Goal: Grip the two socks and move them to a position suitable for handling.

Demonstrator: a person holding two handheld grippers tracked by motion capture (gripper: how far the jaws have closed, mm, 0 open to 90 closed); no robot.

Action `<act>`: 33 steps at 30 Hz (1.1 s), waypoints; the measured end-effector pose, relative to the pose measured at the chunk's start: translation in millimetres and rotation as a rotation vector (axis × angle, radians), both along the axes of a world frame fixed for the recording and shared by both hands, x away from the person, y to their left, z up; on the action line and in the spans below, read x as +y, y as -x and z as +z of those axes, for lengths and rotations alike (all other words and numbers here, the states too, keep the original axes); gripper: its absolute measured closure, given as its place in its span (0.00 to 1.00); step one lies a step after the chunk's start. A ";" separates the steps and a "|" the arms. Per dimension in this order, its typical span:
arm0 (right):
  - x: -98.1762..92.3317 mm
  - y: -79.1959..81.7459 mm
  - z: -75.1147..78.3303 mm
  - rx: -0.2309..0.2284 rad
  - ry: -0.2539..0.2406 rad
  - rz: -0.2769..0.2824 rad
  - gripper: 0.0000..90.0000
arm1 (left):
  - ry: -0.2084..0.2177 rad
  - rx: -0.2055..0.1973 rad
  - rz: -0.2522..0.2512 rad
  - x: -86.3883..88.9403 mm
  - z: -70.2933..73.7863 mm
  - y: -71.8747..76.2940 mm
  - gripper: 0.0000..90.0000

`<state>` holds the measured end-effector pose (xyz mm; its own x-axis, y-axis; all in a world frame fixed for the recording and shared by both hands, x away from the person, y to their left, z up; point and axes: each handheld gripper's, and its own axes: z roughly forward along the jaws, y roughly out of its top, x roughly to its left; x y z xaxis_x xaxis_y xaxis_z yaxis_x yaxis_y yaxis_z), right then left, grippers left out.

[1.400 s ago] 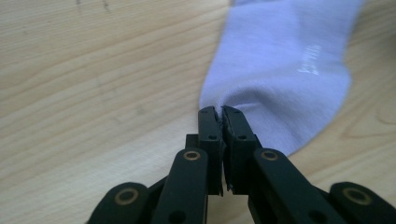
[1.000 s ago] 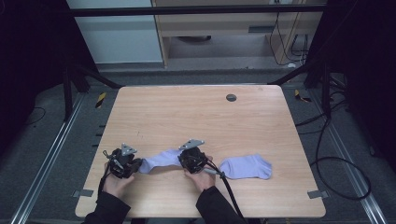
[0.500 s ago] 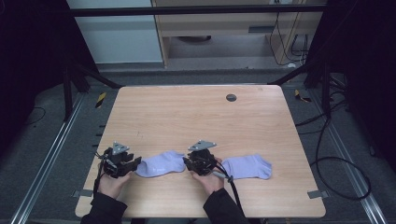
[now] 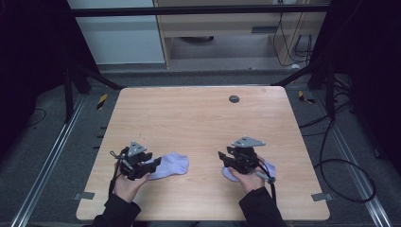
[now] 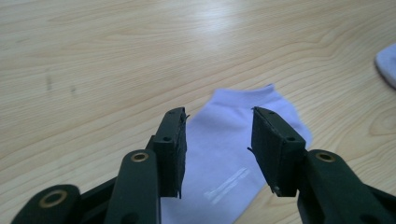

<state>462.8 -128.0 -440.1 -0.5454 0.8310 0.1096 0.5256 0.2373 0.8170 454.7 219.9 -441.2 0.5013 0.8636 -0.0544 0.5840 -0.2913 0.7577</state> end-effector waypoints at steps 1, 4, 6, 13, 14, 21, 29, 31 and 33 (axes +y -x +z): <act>-7.4 2.0 0.2 0.003 -0.001 -0.010 0.64 | -0.001 0.003 -0.009 -4.8 0.2 -0.9 0.60; -28.5 8.1 0.0 0.008 0.002 -0.042 0.63 | 0.002 0.009 -0.032 -20.7 -0.7 -2.9 0.60; -41.4 12.0 -0.8 0.010 0.003 -0.064 0.62 | 0.000 0.012 -0.051 -31.6 -1.5 -3.8 0.60; -83.6 22.9 -5.6 0.002 0.029 -0.140 0.61 | -0.004 0.019 -0.113 -69.6 -2.1 -5.5 0.59; -89.2 24.1 -6.4 0.001 0.028 -0.149 0.61 | -0.003 0.018 -0.124 -75.9 -1.7 -5.8 0.59; -114.2 30.0 -16.7 0.028 0.054 -0.197 0.61 | -0.003 0.025 -0.174 -110.9 -3.7 -7.1 0.59; -124.6 24.8 -31.4 0.068 0.117 -0.225 0.63 | -0.011 0.057 -0.238 -153.7 -17.9 -10.1 0.60; -128.1 22.4 -36.7 0.079 0.131 -0.226 0.63 | -0.013 0.067 -0.256 -164.1 -22.8 -10.4 0.61; -130.7 20.8 -41.9 0.099 0.147 -0.232 0.64 | -0.017 0.076 -0.271 -174.3 -27.7 -10.8 0.61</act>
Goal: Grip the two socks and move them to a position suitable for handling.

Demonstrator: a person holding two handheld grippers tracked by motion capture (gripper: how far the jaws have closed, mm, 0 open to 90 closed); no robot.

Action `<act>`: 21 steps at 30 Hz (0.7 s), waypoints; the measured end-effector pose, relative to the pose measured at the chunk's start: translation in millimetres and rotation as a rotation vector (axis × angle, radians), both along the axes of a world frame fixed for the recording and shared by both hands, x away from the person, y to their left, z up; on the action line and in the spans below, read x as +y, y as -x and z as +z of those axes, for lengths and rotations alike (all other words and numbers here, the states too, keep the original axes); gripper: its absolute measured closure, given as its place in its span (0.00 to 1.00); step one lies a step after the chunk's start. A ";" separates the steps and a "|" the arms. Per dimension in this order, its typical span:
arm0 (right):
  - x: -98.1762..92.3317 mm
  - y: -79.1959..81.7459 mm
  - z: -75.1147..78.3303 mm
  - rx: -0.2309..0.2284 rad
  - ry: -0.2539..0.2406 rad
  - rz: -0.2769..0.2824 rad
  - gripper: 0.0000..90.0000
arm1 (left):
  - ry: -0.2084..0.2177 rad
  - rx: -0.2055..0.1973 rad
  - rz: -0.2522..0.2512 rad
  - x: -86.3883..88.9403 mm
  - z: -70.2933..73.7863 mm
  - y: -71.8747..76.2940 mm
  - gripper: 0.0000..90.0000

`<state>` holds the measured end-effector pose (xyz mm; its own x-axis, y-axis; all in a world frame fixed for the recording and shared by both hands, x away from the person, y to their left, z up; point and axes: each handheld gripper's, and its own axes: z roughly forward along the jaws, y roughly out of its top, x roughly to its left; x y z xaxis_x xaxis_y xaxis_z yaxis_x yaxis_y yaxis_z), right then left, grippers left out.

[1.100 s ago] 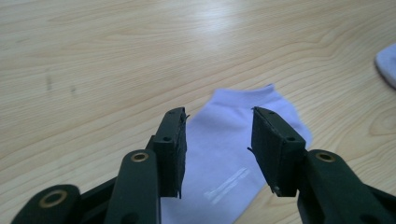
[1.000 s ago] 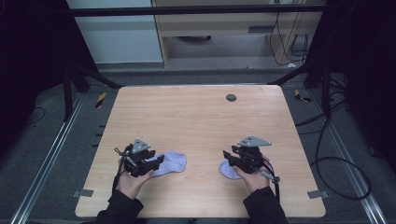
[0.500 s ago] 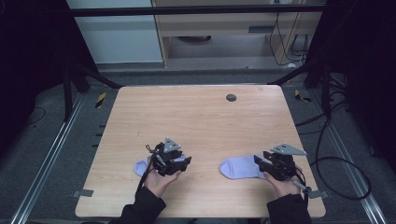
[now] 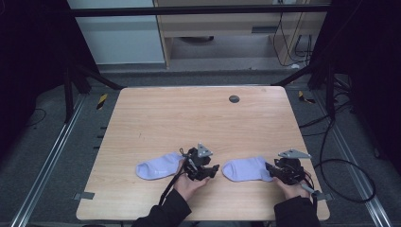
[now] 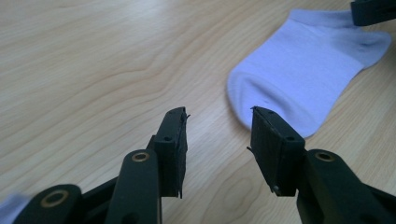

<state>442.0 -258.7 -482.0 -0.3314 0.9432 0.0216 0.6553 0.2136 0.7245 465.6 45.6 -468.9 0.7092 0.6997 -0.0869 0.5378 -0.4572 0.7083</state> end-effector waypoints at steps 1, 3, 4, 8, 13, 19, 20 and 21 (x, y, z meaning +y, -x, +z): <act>-0.8 -0.3 -1.7 0.009 0.001 -0.001 0.65 | -0.003 0.005 -0.007 -4.8 -2.5 -0.3 0.61; -3.0 -1.3 -4.7 0.019 0.009 -0.002 0.66 | -0.005 0.013 -0.016 -11.4 -5.9 -0.5 0.62; -3.4 -1.6 -5.6 0.025 0.003 -0.004 0.67 | -0.005 0.013 -0.018 -14.6 -7.5 -0.7 0.63; -6.1 -3.5 -9.7 0.040 0.009 -0.006 0.70 | -0.008 0.032 -0.026 -28.0 -15.2 -2.5 0.65; -6.9 -5.1 -12.9 0.058 0.012 -0.001 0.76 | -0.035 0.038 -0.024 -35.0 -21.1 -4.0 0.73; -5.7 -5.0 -12.4 0.073 0.000 0.014 0.91 | -0.045 0.049 -0.009 -35.5 -23.2 -6.1 0.87; -5.4 -5.0 -11.7 0.076 -0.001 0.012 0.93 | -0.047 0.049 -0.007 -35.3 -23.2 -6.2 0.90; -5.6 -5.3 -11.5 0.077 0.002 0.013 0.94 | -0.043 0.051 -0.003 -35.4 -23.3 -6.3 0.92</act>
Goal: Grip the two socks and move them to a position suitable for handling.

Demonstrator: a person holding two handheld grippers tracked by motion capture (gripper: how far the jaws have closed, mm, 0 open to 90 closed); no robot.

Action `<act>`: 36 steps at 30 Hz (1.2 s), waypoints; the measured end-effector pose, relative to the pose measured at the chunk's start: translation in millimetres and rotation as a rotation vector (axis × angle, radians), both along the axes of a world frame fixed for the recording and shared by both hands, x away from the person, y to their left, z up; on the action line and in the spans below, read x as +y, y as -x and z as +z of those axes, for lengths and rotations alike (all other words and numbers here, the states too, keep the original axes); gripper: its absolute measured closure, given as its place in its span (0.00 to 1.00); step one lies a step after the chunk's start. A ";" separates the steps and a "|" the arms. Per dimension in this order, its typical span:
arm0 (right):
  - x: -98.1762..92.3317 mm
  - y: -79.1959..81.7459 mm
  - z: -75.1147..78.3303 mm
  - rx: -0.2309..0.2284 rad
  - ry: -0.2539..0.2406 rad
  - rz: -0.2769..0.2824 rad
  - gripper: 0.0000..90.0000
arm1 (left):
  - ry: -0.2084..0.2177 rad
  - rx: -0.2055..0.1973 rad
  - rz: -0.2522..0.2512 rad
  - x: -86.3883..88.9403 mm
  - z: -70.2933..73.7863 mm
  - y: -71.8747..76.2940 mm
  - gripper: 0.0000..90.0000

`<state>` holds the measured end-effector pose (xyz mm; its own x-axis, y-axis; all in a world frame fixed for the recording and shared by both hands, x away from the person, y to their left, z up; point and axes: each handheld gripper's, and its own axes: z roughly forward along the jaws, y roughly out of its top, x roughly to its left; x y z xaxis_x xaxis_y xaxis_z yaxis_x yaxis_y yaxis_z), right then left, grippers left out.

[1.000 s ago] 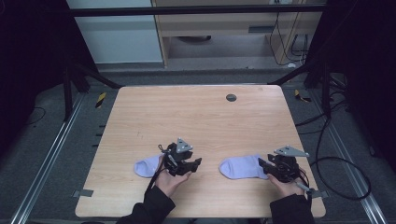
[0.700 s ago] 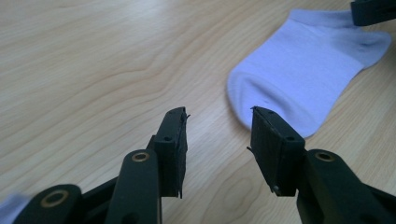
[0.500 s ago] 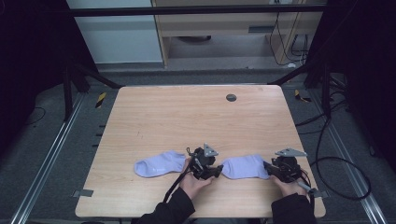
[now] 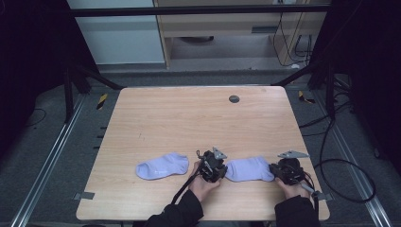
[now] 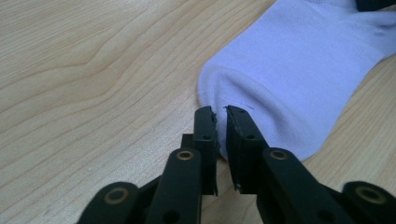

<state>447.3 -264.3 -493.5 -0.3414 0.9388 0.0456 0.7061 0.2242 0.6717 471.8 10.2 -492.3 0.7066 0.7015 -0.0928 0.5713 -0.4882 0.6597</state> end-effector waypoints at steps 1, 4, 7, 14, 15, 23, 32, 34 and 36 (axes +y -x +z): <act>-0.1 -0.1 0.5 0.006 -0.009 0.001 0.95 | 0.002 0.004 -0.003 0.1 0.1 -0.1 0.94; -0.4 0.8 3.8 0.005 -0.027 -0.001 0.96 | 0.007 0.009 -0.006 0.7 1.0 -0.3 0.98; -0.1 4.0 10.6 -0.010 -0.053 0.002 0.96 | 0.016 0.011 -0.013 4.2 4.6 -0.2 0.99; 14.7 17.2 30.6 -0.075 -0.075 0.051 0.96 | 0.044 -0.004 -0.024 21.4 21.1 4.3 0.99; 18.2 18.9 33.2 -0.079 -0.080 0.061 0.96 | 0.044 -0.007 -0.029 24.4 23.3 5.5 0.99; 41.9 30.4 49.3 -0.120 -0.093 0.121 0.96 | 0.045 -0.019 -0.040 52.2 37.3 15.7 0.99; 69.0 36.6 51.0 -0.118 -0.112 0.176 0.96 | 0.042 -0.030 -0.023 88.5 48.0 29.7 0.99; 75.4 38.0 50.7 -0.112 -0.121 0.194 0.96 | 0.036 -0.030 -0.017 97.1 48.0 32.8 0.99; 81.4 39.1 50.2 -0.109 -0.120 0.212 0.96 | 0.039 -0.027 -0.005 104.9 47.2 35.7 0.99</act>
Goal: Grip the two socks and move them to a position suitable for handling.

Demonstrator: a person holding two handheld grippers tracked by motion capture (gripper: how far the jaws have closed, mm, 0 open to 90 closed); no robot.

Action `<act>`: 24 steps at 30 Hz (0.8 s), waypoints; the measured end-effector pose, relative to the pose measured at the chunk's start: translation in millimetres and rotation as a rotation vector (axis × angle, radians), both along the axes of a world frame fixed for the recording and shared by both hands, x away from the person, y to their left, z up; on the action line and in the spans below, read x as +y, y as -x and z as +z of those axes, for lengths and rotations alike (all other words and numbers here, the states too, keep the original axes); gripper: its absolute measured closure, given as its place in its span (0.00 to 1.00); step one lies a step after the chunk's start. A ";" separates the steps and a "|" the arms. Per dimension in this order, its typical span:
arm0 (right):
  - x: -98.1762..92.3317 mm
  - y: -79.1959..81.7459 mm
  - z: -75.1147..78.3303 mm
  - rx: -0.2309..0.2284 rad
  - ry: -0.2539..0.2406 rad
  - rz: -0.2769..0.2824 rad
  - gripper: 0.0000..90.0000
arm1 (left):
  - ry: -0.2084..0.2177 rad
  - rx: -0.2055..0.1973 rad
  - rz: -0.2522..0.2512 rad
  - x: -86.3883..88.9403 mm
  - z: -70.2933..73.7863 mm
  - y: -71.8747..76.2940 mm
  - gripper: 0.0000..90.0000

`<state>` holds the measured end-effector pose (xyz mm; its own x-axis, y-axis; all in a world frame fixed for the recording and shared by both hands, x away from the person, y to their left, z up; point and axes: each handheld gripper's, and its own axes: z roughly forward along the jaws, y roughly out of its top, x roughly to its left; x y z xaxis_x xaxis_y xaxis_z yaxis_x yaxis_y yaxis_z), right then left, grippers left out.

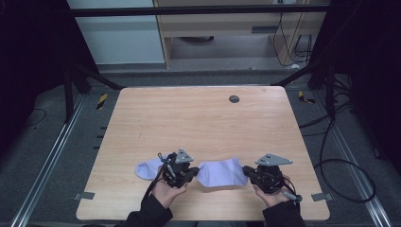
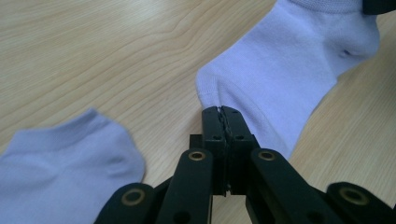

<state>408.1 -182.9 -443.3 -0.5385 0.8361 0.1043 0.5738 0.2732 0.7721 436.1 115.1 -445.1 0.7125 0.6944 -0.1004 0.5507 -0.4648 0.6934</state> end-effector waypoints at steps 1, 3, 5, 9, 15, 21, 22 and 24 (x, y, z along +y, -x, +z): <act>3.3 0.8 -0.3 0.006 -0.002 0.005 0.96 | -0.003 0.000 0.001 3.8 -0.9 1.0 0.99; 8.5 2.1 -1.3 0.012 -0.003 0.018 0.96 | -0.011 0.009 0.008 9.5 -3.9 3.7 0.99; 12.8 3.3 -2.4 0.015 -0.002 0.031 0.96 | -0.018 0.015 0.012 13.9 -7.3 6.0 0.99; 19.8 6.5 -5.8 0.027 -0.003 0.042 0.96 | -0.031 0.028 0.014 20.2 -13.6 9.9 0.99; 29.4 10.3 -16.6 0.061 0.005 0.060 0.96 | -0.050 0.052 0.020 31.1 -24.6 16.5 0.99; 36.8 10.7 -28.8 0.094 0.028 0.077 0.96 | -0.061 0.078 0.037 37.3 -37.8 14.4 0.98; 37.3 10.8 -30.4 0.101 0.033 0.075 0.96 | -0.062 0.076 0.036 37.3 -38.1 14.1 0.98; 37.5 10.8 -33.6 0.110 0.038 0.076 0.96 | -0.070 0.064 0.035 36.4 -38.7 14.3 0.98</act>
<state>397.4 -145.5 -477.0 -0.5879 0.7976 0.1348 0.6304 0.3474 0.6942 421.8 151.5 -483.8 0.6811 0.7259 -0.0957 0.6100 -0.4901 0.6227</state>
